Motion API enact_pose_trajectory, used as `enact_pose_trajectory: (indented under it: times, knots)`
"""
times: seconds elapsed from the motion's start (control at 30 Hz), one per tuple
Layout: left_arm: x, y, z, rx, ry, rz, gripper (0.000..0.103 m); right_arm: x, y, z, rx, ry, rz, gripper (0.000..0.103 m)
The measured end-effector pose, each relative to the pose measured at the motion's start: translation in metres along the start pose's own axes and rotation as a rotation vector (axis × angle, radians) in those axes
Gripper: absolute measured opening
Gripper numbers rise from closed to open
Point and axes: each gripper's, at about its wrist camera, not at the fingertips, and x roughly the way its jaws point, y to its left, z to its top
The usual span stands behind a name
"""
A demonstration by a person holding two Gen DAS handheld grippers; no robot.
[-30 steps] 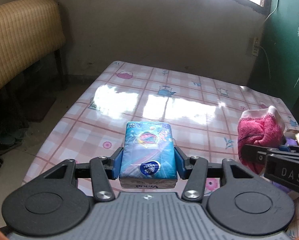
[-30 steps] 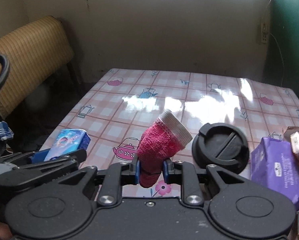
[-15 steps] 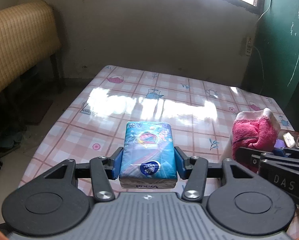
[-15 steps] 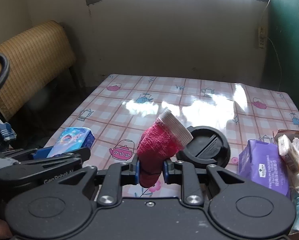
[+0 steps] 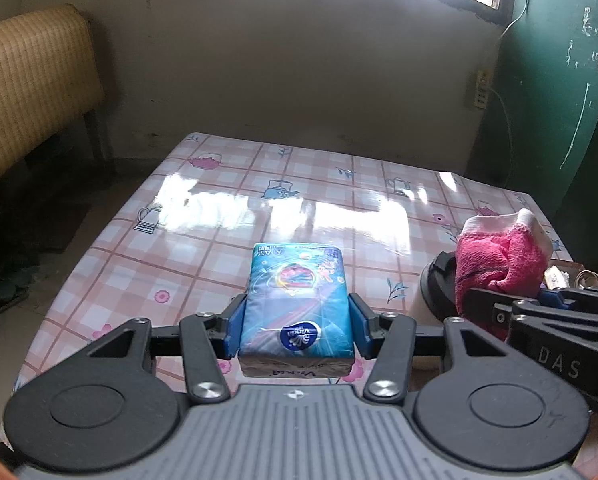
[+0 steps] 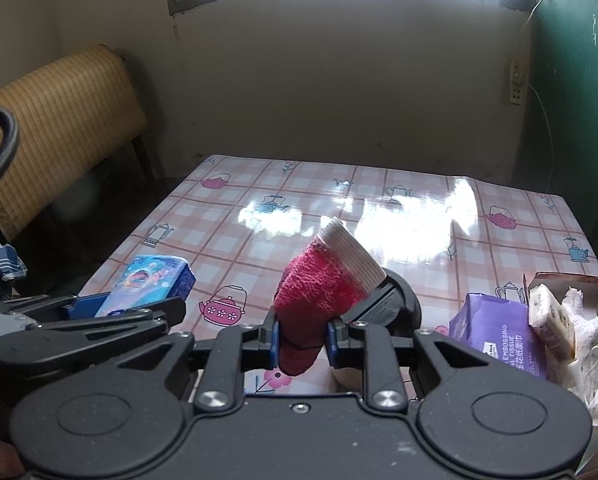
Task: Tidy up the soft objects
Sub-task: 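Lift the tissue pack and pink sock in both tools off the table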
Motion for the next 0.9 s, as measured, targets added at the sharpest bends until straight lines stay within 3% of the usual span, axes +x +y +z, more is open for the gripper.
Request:
enact_pose_trajectory:
  times: [0.9]
  knots:
    - [0.002,-0.043,0.004,0.058,0.004,-0.042,0.053,-0.008,-0.036,0.001,-0.006,-0.002,-0.071,0.027]
